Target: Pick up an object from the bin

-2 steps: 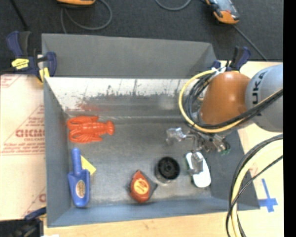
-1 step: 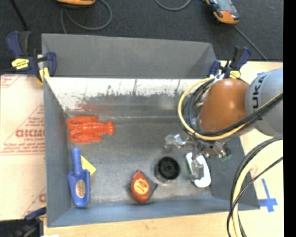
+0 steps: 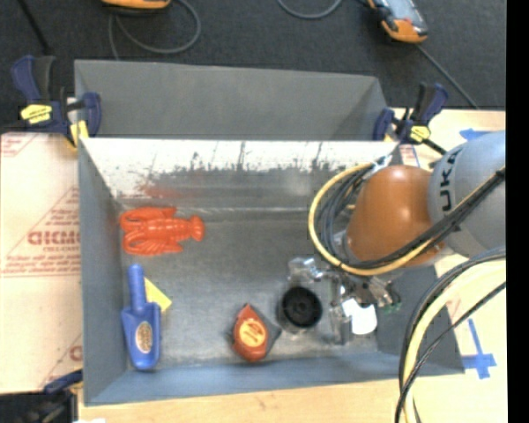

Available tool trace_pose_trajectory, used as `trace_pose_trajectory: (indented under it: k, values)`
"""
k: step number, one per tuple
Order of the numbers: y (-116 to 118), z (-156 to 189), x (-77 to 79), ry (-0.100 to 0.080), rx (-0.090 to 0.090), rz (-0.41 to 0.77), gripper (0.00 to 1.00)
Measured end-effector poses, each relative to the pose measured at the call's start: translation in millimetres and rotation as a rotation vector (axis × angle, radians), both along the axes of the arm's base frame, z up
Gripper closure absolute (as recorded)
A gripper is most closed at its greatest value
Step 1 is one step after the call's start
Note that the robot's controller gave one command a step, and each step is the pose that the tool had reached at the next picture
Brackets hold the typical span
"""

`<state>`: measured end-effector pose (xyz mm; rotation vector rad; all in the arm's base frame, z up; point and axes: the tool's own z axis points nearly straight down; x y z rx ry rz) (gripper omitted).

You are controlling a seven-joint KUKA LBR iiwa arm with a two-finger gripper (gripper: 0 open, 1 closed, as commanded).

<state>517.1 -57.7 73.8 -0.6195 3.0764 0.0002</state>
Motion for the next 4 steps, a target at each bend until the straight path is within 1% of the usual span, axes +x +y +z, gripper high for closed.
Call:
trace_pose_trajectory:
  k: [1, 2, 3, 4]
  values:
    - [5, -2, -1.8, 0.003, 0.001, -0.073, 0.0]
    - [15, -3, 7.7, -0.002, 0.001, -0.198, 0.0]
    - [18, -3, -15.4, 0.001, 0.001, -0.219, 0.0]
    - [17, -3, -26.2, -0.004, 0.0, -0.214, 1.0]
